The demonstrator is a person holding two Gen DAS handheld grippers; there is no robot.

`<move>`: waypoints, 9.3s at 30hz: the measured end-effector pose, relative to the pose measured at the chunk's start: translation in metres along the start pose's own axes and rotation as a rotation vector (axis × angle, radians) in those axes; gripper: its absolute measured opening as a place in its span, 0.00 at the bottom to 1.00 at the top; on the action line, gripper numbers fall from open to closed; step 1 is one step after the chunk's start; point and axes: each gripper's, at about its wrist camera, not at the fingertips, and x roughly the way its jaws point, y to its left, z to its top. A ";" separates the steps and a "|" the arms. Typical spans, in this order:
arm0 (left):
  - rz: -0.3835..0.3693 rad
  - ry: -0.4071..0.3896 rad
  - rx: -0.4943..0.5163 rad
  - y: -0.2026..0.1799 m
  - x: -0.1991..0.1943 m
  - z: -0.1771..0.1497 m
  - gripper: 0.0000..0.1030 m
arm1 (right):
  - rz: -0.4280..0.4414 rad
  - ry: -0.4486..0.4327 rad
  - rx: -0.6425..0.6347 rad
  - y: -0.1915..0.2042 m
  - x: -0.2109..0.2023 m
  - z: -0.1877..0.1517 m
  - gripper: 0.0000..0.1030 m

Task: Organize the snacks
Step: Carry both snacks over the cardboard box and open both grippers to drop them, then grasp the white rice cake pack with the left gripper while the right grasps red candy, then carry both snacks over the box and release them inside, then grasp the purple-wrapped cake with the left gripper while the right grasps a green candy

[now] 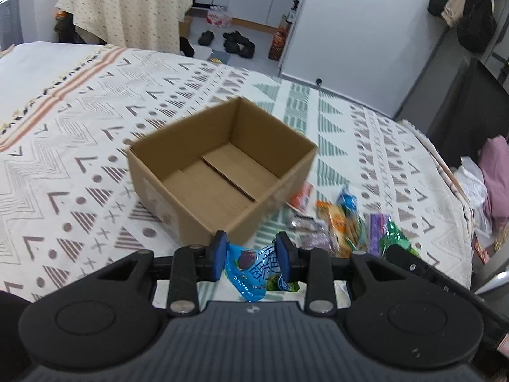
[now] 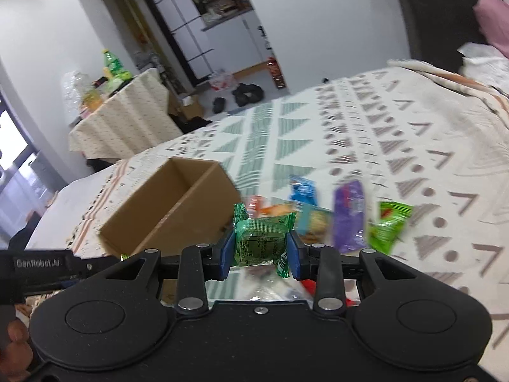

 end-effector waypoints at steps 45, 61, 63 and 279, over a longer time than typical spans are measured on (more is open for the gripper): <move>0.082 -0.036 -0.190 0.090 0.038 0.058 0.75 | 0.235 0.010 -0.113 0.102 0.067 0.000 0.47; 0.085 0.000 -0.161 0.067 0.019 0.027 0.97 | 0.062 0.088 -0.057 0.058 0.027 -0.005 0.56; 0.082 0.000 -0.157 0.061 0.016 0.022 1.00 | 0.043 0.097 -0.060 0.054 0.021 -0.005 0.61; -0.023 0.034 -0.193 0.007 0.024 0.027 0.95 | -0.003 0.034 -0.090 0.013 0.007 0.020 0.89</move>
